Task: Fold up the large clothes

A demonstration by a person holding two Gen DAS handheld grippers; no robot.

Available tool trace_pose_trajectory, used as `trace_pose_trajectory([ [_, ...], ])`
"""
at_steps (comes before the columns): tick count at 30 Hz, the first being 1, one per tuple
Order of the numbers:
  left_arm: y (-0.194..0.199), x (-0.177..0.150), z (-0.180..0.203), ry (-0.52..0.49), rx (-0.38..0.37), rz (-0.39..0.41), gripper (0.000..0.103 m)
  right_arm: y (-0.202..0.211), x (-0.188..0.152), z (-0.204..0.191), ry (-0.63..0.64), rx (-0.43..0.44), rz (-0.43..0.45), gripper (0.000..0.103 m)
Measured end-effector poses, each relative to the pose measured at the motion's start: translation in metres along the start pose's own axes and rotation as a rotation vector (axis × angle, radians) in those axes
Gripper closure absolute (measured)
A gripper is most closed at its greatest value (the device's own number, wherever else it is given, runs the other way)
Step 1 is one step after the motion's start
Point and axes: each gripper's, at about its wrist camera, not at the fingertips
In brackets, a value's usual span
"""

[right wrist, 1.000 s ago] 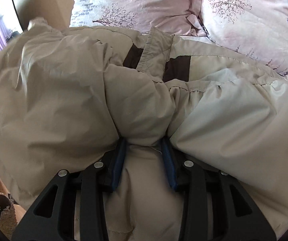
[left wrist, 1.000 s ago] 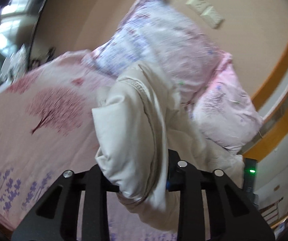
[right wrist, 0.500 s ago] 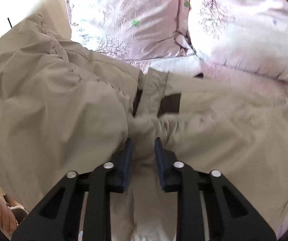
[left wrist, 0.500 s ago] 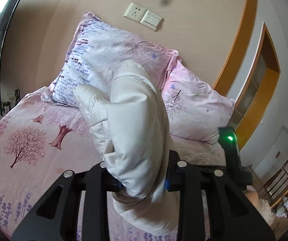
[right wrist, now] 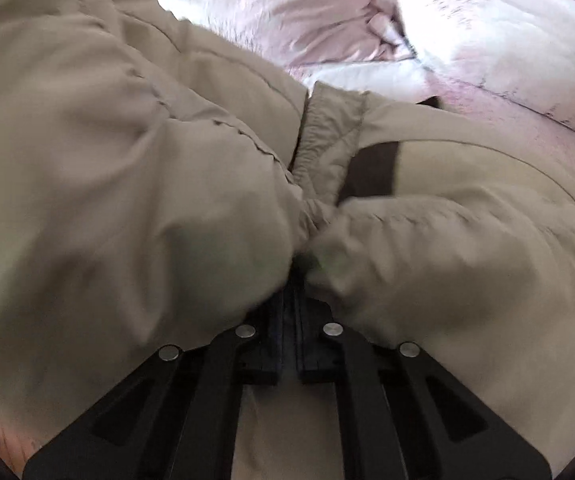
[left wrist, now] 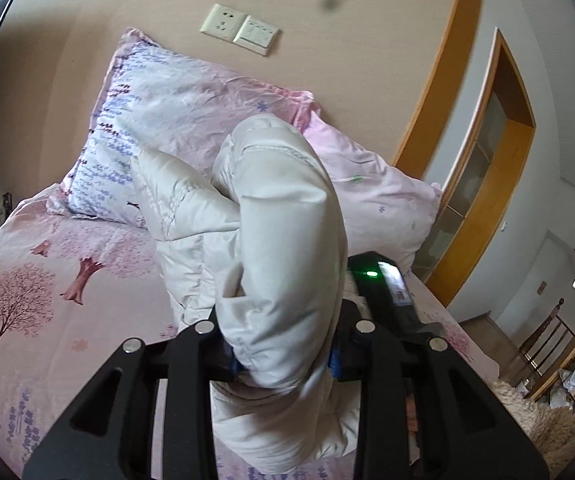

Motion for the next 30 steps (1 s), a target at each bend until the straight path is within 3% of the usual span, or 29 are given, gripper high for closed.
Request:
trace_pose_trajectory([
  [5, -0.005, -0.001, 0.019, -0.033, -0.027, -0.007, 0.071, 0.028, -0.024, 0.007, 0.035, -0.046, 0.062, 0.097],
  [9, -0.011, -0.002, 0.036, -0.051, -0.049, -0.017, 0.071, 0.015, -0.022, 0.023, 0.019, -0.046, 0.036, 0.101],
  [13, -0.016, -0.003, 0.052, -0.063, -0.066, -0.029, 0.069, 0.053, -0.025, 0.032, 0.044, -0.072, 0.132, 0.096],
  [16, -0.022, -0.004, 0.067, -0.076, -0.094, -0.041, 0.068, 0.087, -0.033, 0.053, 0.021, -0.096, 0.197, 0.074],
  [18, -0.027, -0.006, 0.077, -0.084, -0.118, -0.053, 0.068, 0.105, -0.037, 0.069, -0.004, -0.139, 0.236, 0.051],
  [20, -0.033, -0.009, 0.091, -0.095, -0.147, -0.07, 0.068, 0.119, -0.04, 0.084, -0.02, -0.191, 0.272, 0.041],
  [25, -0.053, -0.02, 0.12, -0.126, -0.197, -0.11, 0.068, 0.149, -0.052, 0.138, -0.126, -0.303, 0.317, 0.036],
  [30, -0.083, -0.037, 0.152, -0.153, -0.249, -0.166, 0.068, 0.171, -0.067, 0.185, -0.238, -0.34, 0.343, 0.028],
])
Point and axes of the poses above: each gripper's, at about its wrist camera, not at the fingertips, and y roughly against the way its jaws point, z to its right, x to its top, and after that the axes turned 3 degrees about z, right-handed
